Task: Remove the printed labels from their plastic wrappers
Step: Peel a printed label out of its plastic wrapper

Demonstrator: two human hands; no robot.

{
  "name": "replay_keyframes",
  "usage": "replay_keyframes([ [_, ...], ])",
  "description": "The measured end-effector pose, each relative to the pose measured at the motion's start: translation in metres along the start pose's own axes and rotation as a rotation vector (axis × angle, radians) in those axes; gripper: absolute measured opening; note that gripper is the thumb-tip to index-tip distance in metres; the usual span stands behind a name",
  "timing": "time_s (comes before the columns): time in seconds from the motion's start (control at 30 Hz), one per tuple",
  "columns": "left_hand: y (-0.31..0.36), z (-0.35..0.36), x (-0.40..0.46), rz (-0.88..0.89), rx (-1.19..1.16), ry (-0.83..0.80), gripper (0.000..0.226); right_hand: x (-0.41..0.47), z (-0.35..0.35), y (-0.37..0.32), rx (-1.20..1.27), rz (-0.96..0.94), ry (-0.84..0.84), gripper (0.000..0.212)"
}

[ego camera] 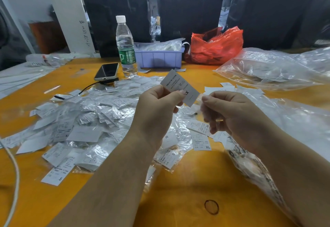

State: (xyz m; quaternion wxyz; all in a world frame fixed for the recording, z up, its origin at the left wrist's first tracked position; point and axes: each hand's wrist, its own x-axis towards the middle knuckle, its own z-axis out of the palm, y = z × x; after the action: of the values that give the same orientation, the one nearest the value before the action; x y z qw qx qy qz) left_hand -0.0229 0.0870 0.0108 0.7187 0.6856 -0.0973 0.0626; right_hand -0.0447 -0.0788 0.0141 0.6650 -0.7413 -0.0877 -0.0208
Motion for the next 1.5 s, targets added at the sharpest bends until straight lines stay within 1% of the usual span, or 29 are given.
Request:
replay_keyframes([
  [0.17,0.001,0.002,-0.002,-0.019,-0.011,-0.073,0.008,-0.001,-0.001,-0.004,0.066,-0.033,0.011,0.036],
  [0.33,0.002,0.002,-0.001,-0.029,-0.062,-0.117,0.007,-0.001,0.0,-0.005,0.079,-0.047,0.008,0.025],
  [0.43,0.001,0.002,0.0,-0.049,-0.11,-0.113,0.018,-0.001,-0.003,-0.004,0.059,-0.038,0.009,0.028],
  [0.6,0.001,0.0,0.001,-0.074,-0.156,-0.101,0.015,0.0,-0.005,-0.005,0.059,-0.055,0.023,0.018],
  [0.8,0.001,0.0,0.002,-0.073,-0.153,-0.111,0.013,0.0,-0.005,-0.003,0.038,-0.049,0.002,0.019],
  [0.87,0.001,0.0,0.001,-0.06,-0.118,-0.109,0.014,0.0,-0.005,-0.003,0.031,-0.05,-0.001,0.019],
  [0.97,0.002,0.001,-0.002,-0.014,-0.04,-0.105,0.007,0.0,-0.005,-0.004,0.028,-0.074,-0.022,0.013],
  [1.07,0.002,0.002,-0.005,0.081,0.086,-0.071,0.009,0.0,-0.006,-0.004,0.027,-0.086,-0.03,0.021],
  [1.23,0.004,0.005,-0.01,0.215,0.19,0.003,0.012,0.0,-0.006,-0.002,-0.019,-0.108,0.01,0.015],
  [1.5,0.005,0.006,-0.01,0.247,0.26,0.001,0.011,-0.001,-0.005,-0.001,-0.035,-0.148,0.008,0.015],
])
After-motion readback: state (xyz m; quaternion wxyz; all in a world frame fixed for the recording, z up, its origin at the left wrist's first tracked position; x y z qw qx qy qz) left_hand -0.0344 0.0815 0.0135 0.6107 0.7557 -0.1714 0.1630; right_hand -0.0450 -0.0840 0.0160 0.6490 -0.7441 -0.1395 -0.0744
